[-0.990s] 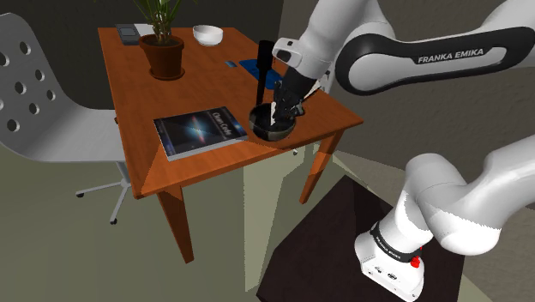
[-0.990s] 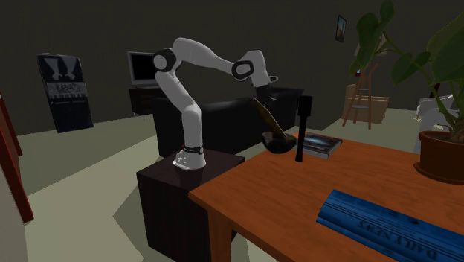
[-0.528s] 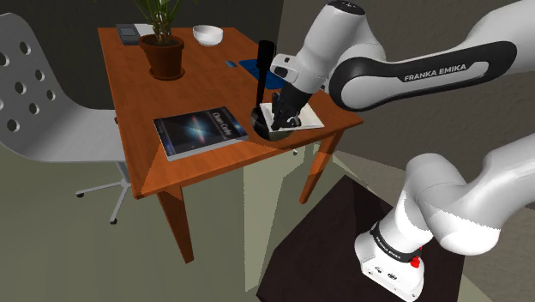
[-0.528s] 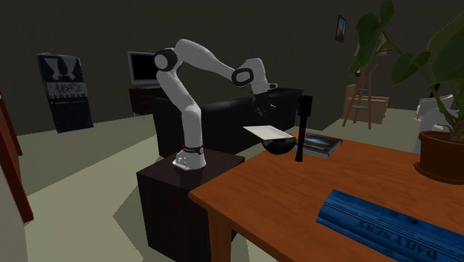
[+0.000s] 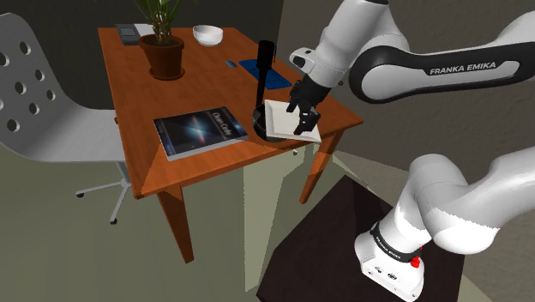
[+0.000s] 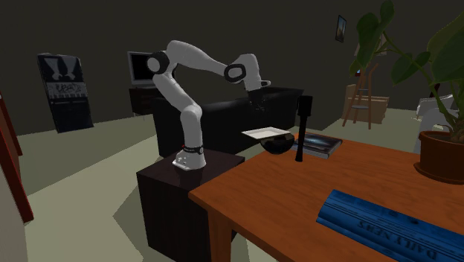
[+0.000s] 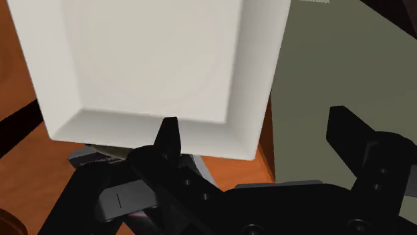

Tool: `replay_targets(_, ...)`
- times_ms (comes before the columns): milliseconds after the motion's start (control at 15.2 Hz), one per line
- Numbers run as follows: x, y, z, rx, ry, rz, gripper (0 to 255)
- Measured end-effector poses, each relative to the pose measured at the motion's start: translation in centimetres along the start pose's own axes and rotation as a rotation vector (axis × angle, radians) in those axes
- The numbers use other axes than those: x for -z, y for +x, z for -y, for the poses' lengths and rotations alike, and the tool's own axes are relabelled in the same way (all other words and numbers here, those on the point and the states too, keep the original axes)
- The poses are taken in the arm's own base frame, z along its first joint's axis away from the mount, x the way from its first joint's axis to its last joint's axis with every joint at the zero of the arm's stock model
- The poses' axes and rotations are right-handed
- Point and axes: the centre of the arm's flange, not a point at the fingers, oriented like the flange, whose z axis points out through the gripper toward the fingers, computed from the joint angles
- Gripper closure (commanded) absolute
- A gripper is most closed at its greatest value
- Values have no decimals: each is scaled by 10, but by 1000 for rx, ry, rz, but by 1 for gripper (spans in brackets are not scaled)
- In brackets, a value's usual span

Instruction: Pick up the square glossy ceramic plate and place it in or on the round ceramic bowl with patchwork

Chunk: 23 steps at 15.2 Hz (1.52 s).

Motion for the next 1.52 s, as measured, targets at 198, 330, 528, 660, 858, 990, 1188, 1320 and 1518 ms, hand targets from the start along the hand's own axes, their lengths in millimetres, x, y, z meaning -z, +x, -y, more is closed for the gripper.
replay_targets(198,0,-8,1,-78,4,9,0)
replay_targets(330,-10,-8,2,-86,5,11,0)
replay_targets(528,-27,-10,2,-89,5,11,0)
replay_targets(660,-32,-10,2,-89,5,11,0)
replay_targets(858,-34,-10,2,-89,5,11,0)
replay_targets(990,-34,-10,2,-89,5,11,0)
replay_targets(1188,-34,-10,2,-89,5,11,255)
replay_targets(1320,-34,-10,2,-89,5,11,255)
replay_targets(1518,-34,-10,2,-89,5,11,255)
